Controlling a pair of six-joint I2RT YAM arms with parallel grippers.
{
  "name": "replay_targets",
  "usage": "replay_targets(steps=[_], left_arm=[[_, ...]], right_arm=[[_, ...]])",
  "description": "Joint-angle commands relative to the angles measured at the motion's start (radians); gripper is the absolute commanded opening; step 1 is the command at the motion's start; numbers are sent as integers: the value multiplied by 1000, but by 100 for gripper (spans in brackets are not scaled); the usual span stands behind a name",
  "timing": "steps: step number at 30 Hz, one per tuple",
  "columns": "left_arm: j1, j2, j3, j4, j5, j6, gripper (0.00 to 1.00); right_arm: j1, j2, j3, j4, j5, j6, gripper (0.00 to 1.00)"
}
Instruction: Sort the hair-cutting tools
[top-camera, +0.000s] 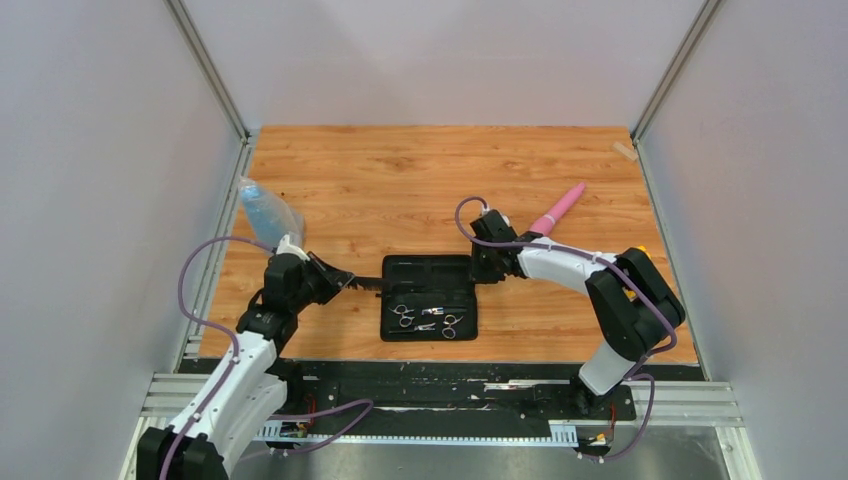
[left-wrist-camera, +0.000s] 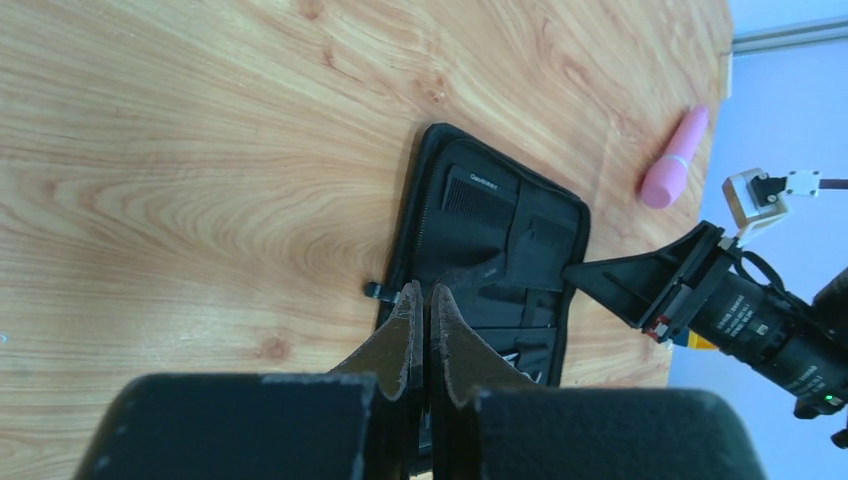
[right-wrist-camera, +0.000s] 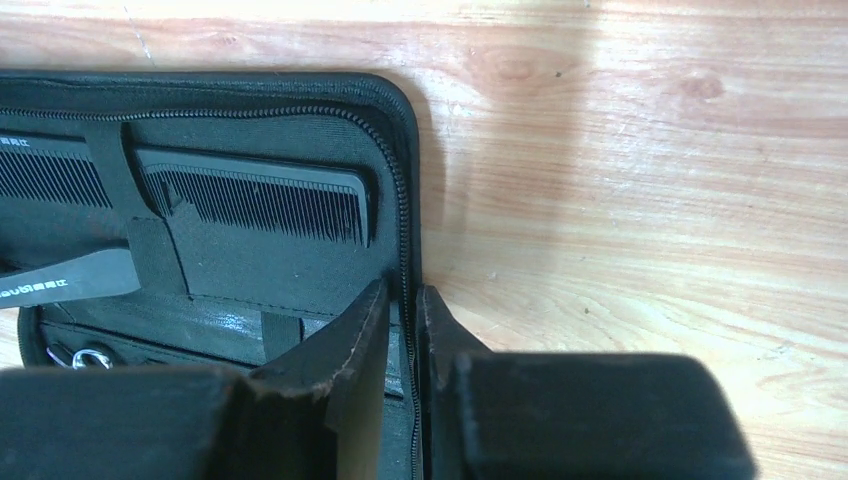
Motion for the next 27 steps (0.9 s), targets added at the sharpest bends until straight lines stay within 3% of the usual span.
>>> replay_targets(steps=[1,7,20,27], left_arm=[[6,47,-16,48,28,66,0],[6,129,-65,146,69,75,0],[0,447,-1,365,136,292,0],[-97,608,48,474,112,261,0]], right_arm=[[-3,28,-4,-4,-38,-3,13],[-3,39,1,11,-69,-23,6],[-2,30,-2,69,-162,-61,2],[0,27,0,79,-198,-65,2]])
